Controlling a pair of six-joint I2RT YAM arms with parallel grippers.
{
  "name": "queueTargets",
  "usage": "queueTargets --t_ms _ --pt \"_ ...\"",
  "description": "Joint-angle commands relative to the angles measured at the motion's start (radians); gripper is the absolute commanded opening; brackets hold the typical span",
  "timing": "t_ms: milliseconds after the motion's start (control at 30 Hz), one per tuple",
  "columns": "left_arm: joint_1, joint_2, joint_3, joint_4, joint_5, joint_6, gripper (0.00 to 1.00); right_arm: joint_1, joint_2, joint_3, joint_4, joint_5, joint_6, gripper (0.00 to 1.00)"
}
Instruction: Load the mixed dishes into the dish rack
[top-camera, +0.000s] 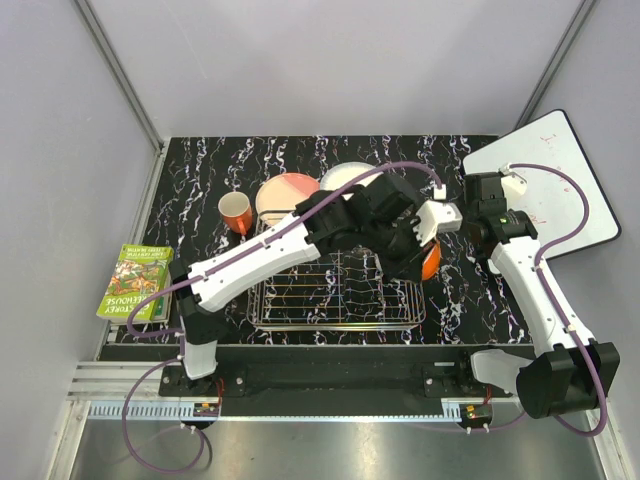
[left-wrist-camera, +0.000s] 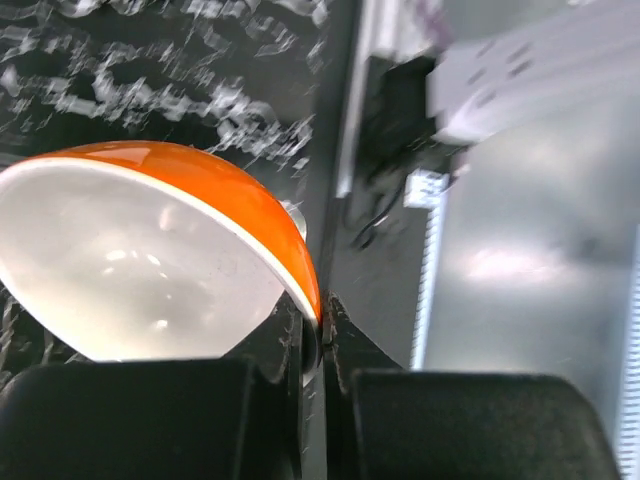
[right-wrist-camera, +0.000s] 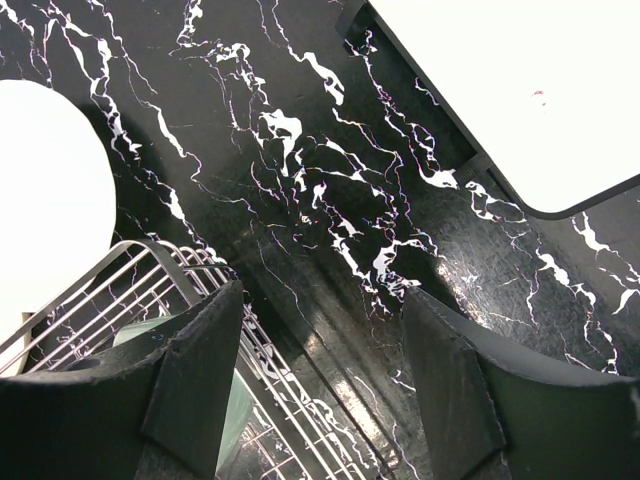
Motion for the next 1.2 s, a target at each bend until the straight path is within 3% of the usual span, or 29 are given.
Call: queueTargets --t_ms 0,167,300,533,700,933,1167 --pt "0.063 0.054 0.1 0.13 0.142 -0.17 0.0 -0.006 -0.015 -0.005 0.03 0.006 -0.015 0.72" --pt "0.097 0.065 0.07 0.223 0.058 -0.32 0.0 -0.006 0.005 0.001 0.028 0.003 -0.02 0.7" --pt "0.175 0.04 0.019 0.366 0.115 -0.591 0.0 -0.006 0.021 0.009 0.019 0.011 -0.025 0.7" --pt "0.153 -0.025 -0.047 0.375 0.173 -0.586 0.0 -0.006 0.027 0.003 0.019 0.025 -0.023 0.69" --pt "0.191 -0.065 -0.245 0.555 0.09 -0.876 0.0 -0.006 0.056 0.009 0.019 -0.006 -0.019 0.69" --pt "0.146 -0.101 -0.386 0.529 0.001 -0.975 0.0 -0.006 0.113 0.037 0.02 -0.03 -0.022 0.7" --pt "0.131 -0.115 -0.483 0.558 0.053 -1.095 0.0 -0.006 0.154 0.06 0.022 -0.055 -0.026 0.69"
